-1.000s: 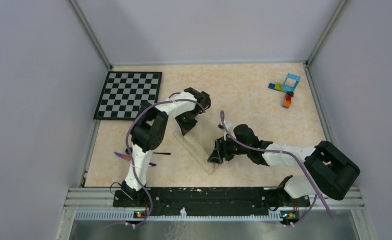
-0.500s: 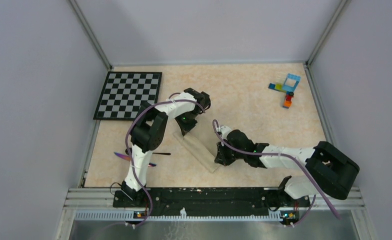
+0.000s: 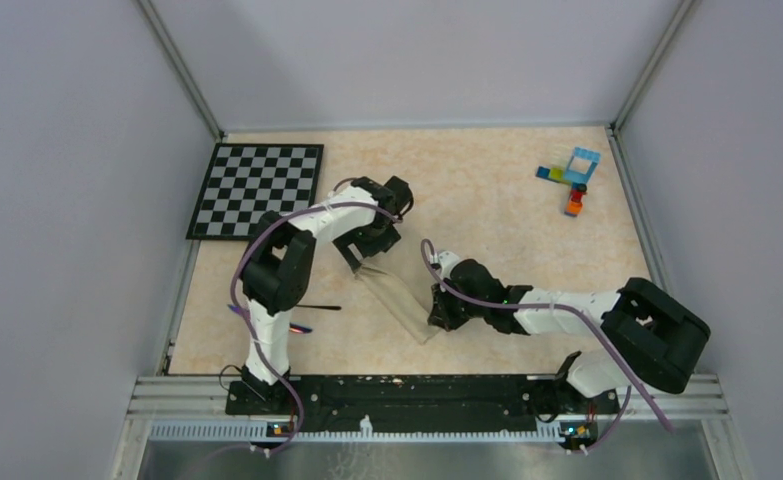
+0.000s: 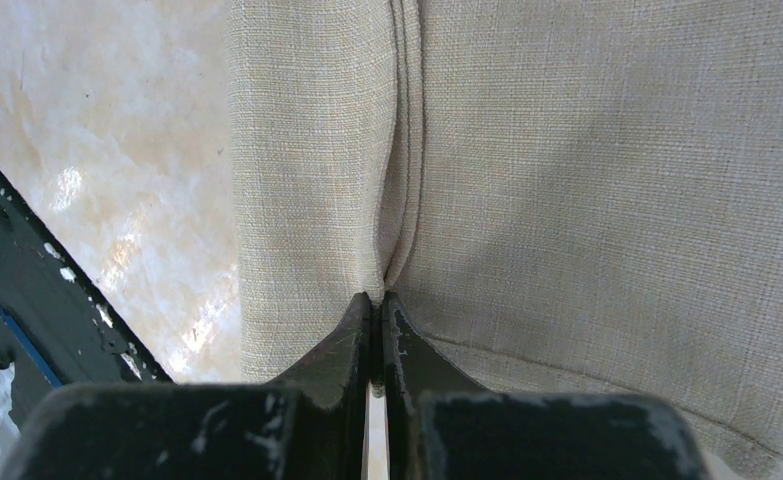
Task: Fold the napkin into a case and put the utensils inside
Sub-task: Fold the lower triangle-folded napkin at the center of the board.
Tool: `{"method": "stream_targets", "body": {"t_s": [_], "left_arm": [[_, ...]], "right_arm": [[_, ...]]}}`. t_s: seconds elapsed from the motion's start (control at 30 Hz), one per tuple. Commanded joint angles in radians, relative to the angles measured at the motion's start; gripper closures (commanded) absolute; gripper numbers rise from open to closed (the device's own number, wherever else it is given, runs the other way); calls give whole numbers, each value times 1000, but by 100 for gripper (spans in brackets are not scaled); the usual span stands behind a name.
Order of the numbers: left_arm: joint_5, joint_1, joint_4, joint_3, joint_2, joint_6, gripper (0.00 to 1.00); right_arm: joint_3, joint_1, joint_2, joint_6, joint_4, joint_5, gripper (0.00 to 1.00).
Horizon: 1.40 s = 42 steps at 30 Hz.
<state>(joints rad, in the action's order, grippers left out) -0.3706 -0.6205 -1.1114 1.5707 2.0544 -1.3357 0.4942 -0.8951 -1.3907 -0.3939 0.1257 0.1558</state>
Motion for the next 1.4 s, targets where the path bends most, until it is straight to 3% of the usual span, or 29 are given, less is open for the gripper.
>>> {"method": "stream_targets", "body": {"t_s": [0.0, 0.17, 0.33, 0.4, 0.47, 0.6, 0.63, 1.0, 1.37], "left_arm": [[25, 28, 173, -96, -234, 118, 1], [189, 137, 401, -326, -481, 292, 1], [505, 290, 720, -670, -719, 484, 3], [587, 323, 846, -793, -784, 487, 15], [650, 345, 913, -869, -811, 481, 41], [720, 351, 961, -892, -751, 508, 78], [732, 351, 954, -880, -725, 518, 84], [771, 351, 1048, -793, -541, 515, 91], [832, 349, 1145, -743, -420, 491, 93]], "right_arm": [[40, -8, -26, 16, 3, 1, 100], [35, -8, -31, 7, 16, 20, 100], [41, -8, -41, 2, 15, 27, 100], [45, -7, -47, 0, 14, 32, 100], [47, -7, -50, 0, 15, 34, 100], [54, -7, -53, -1, 17, 40, 100], [57, -7, -53, 0, 14, 41, 100], [72, -7, -58, 5, -6, 31, 100], [79, -7, -78, 7, -9, 32, 100]]}}
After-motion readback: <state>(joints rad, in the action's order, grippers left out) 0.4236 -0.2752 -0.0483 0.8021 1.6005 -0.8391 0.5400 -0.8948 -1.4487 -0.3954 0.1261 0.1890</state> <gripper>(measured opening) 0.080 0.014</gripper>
